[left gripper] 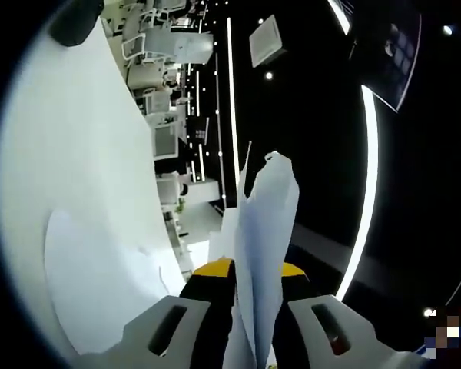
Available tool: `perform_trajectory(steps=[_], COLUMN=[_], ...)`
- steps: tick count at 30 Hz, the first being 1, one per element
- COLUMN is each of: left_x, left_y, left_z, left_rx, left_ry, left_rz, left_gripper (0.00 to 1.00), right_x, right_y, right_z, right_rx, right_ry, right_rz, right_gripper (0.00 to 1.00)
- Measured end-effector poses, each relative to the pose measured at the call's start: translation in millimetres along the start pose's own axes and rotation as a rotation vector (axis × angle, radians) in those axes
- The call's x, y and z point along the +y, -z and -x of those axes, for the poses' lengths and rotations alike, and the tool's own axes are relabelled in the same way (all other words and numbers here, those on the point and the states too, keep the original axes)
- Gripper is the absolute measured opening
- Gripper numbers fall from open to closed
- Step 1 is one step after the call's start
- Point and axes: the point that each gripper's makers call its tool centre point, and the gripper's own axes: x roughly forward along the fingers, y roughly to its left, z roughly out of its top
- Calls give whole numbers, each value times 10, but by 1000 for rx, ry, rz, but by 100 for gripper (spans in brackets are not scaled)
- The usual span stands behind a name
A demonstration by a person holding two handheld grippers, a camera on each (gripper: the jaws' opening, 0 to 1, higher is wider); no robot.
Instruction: Organize the stack of printing papers by aligning and flattening the scattered papers on the table
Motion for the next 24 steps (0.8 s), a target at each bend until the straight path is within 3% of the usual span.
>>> perform_trajectory(steps=[11, 13, 15, 16, 17, 24], left_x=[-2, 1, -1, -9, -16, -52], left_y=[7, 3, -13, -30, -28, -38], left_z=[1, 0, 6, 14, 18, 3], left_rx=[-1, 0, -5, -14, -14, -14], left_ry=[-1, -1, -3, -2, 0, 13], left_rz=[-4, -7, -19, -25, -26, -28], left_gripper=[18, 12, 6, 6, 6, 6], right_x=[86, 88, 82, 66, 54, 94], right_y=[91, 111, 115, 90, 96, 88], right_z=[21, 30, 35, 26, 38, 66], right_rx=[17, 18, 13, -4, 0, -6], right_ry=[-18, -16, -11, -13, -3, -29], right_rz=[-20, -26, 13, 88, 104, 135], right_gripper=[0, 0, 0, 0, 0, 7])
